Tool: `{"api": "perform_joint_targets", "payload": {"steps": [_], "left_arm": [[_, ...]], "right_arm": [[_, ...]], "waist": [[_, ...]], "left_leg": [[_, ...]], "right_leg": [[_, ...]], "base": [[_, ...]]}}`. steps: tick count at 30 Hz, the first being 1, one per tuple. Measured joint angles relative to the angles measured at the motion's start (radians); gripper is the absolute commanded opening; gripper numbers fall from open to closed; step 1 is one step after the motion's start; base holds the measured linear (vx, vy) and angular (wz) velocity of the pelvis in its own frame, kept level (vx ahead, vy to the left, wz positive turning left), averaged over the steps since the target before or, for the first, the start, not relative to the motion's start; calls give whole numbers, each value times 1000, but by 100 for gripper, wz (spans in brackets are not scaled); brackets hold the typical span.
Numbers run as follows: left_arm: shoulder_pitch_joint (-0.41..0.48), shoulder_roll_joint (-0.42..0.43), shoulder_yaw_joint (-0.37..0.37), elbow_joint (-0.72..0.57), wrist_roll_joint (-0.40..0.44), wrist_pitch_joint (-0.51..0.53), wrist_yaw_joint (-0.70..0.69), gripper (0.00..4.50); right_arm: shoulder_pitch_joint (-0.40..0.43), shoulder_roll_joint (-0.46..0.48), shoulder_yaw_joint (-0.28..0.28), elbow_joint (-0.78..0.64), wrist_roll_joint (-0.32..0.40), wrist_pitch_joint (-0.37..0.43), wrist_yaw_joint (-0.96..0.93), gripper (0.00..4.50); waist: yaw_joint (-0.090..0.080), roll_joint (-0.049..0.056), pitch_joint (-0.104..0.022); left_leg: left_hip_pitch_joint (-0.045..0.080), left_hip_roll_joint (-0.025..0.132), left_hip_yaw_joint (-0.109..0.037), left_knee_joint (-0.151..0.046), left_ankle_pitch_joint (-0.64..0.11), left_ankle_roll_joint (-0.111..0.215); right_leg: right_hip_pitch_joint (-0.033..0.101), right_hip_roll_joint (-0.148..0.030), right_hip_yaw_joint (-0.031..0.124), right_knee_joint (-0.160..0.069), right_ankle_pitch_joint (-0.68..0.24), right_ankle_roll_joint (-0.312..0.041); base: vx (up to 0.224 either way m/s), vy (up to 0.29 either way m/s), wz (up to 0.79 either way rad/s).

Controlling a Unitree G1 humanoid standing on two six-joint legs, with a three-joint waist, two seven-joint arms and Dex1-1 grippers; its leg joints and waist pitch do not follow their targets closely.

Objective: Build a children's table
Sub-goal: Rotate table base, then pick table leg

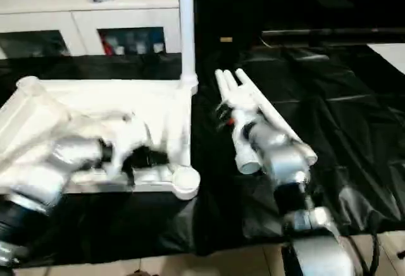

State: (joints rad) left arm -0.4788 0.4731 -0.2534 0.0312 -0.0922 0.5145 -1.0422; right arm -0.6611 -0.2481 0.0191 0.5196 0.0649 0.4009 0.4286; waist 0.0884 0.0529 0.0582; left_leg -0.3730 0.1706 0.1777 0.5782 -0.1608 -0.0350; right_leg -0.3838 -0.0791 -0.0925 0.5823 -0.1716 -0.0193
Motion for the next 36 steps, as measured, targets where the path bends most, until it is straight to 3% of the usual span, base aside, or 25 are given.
{"api": "perform_joint_targets", "payload": {"steps": [5,8,12,23,29,36], "left_arm": [[1,-22,22,-50,-37,61,15,147],[1,-35,39,-105,-77,102,24,177],[2,-34,40,-125,-92,133,30,203],[34,-20,40,-163,-111,160,53,305],[36,-2,38,-134,-101,132,57,349],[36,5,36,-134,-98,113,65,349]], "right_arm": [[-1,0,-12,30,0,72,-34,160],[-1,1,-14,36,3,111,-43,196],[-3,1,-14,37,3,141,-53,221],[0,1,-12,-1,7,188,-50,326],[0,0,-10,-5,5,256,-52,329],[-2,1,-10,4,23,318,-22,329]], "waist": [[0,-1,-1],[3,-1,-1],[3,-1,-1],[2,-1,-1],[1,-2,0],[2,-2,0]], "left_leg": [[-3,1,0,0,-1,-3],[-19,2,0,1,1,1],[-29,5,-1,8,1,1],[-16,5,-2,14,-1,-6],[-12,5,-2,14,0,-7],[-12,5,-2,14,0,-8]], "right_leg": [[-6,0,0,12,-2,2],[-24,1,-1,19,-6,-2],[-35,2,-2,29,-9,-6],[-20,2,-1,29,-8,1],[-17,2,-1,29,-8,1],[-17,2,0,30,-7,1]], "base": [[62,-23,1],[20,-7,0],[0,0,0],[0,0,0],[0,0,0],[0,0,0]]}}
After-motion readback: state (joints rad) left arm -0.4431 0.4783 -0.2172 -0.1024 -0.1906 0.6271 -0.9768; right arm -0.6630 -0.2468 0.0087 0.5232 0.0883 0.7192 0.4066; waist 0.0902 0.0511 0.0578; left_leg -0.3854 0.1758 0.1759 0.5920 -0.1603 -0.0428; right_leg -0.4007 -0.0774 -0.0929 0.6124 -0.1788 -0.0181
